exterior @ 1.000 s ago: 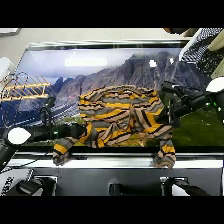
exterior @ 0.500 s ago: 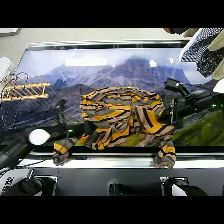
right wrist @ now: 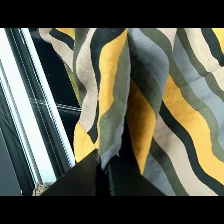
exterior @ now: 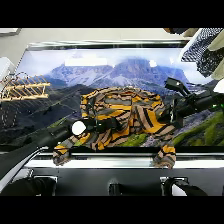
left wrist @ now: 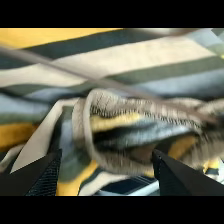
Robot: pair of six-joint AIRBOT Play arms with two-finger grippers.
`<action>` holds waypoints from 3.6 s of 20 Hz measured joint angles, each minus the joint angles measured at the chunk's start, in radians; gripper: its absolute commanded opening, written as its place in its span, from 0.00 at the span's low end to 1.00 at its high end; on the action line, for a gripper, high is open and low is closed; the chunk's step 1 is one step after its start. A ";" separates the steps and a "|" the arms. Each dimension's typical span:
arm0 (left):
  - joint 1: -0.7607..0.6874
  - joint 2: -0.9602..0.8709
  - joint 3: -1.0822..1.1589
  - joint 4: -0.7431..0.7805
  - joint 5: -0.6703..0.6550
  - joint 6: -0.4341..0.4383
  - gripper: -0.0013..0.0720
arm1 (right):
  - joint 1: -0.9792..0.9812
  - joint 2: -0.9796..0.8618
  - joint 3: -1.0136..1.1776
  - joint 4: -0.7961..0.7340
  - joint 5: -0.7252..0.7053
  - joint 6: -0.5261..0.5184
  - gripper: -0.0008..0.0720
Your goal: Fold the clothes and pants, and hang the long-sleeved shirts on hangers.
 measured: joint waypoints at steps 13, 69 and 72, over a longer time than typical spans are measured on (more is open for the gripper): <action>0.001 -0.104 0.042 0.025 0.022 -0.005 0.04 | 0.000 0.002 0.000 0.001 -0.005 0.015 0.05; 0.134 -0.051 0.508 0.059 -0.407 0.143 0.12 | 0.348 0.172 -0.045 -0.216 -0.576 0.763 0.04; 0.081 -0.063 0.505 0.081 -0.404 0.143 0.71 | 0.350 0.241 -0.043 -0.227 -0.614 0.806 0.05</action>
